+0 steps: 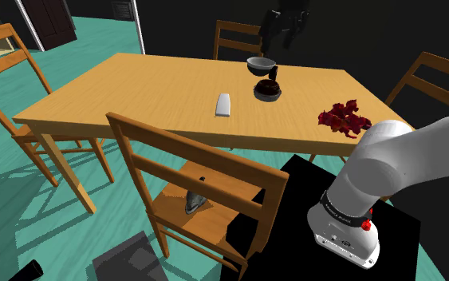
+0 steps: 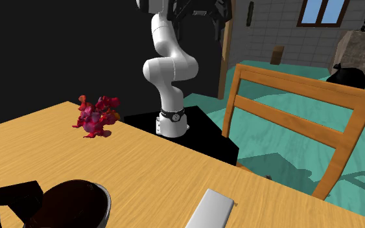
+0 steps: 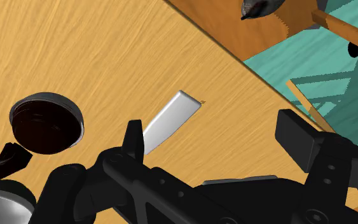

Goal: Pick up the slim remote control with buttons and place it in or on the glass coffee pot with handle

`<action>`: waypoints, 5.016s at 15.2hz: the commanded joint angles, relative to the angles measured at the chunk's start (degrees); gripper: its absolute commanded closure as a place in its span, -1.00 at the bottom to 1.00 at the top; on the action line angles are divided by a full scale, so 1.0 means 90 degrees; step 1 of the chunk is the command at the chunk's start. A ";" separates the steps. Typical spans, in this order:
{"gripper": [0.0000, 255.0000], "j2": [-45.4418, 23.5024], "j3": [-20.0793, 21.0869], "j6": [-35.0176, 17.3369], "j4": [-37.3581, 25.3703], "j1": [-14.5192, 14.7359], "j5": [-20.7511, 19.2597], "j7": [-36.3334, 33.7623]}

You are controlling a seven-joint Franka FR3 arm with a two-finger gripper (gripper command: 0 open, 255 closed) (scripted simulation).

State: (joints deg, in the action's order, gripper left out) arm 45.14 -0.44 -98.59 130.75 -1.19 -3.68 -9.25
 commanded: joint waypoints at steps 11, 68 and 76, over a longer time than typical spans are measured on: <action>-1.00 -0.2194 0.0145 -0.1337 -0.0350 -0.0401 0.0103 -0.1265; 1.00 -0.6949 -0.0168 -0.2238 -0.3198 -0.0946 0.0473 -0.3287; 1.00 -0.6734 -0.0171 -0.1626 -0.3596 -0.0944 0.0463 -0.3292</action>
State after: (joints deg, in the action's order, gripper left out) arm -15.63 -2.01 -114.05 99.06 -9.75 0.51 -38.78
